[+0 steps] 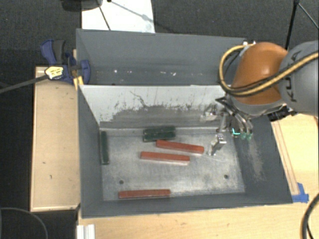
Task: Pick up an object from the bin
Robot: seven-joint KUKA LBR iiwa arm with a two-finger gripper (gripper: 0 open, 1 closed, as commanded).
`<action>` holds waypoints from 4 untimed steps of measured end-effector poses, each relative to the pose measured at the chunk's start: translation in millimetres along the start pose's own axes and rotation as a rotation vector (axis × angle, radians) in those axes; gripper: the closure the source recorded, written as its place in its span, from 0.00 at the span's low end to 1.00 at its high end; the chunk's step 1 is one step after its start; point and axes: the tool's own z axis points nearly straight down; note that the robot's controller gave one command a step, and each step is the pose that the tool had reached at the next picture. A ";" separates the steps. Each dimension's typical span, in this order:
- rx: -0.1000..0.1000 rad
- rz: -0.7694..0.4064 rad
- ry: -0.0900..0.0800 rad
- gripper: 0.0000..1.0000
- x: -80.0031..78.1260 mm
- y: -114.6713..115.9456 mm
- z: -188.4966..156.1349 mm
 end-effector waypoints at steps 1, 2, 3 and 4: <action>0.000 -0.001 -0.008 0.00 -1.8 0.0 -4.5; 0.001 -0.175 -0.012 1.00 -15.0 34.9 80.9; 0.001 -0.175 -0.012 1.00 -15.0 34.9 80.9; 0.001 -0.174 -0.012 1.00 2.8 22.1 -126.7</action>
Offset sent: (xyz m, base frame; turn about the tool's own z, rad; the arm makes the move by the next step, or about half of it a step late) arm 0.0120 0.0349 -0.0857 -0.1770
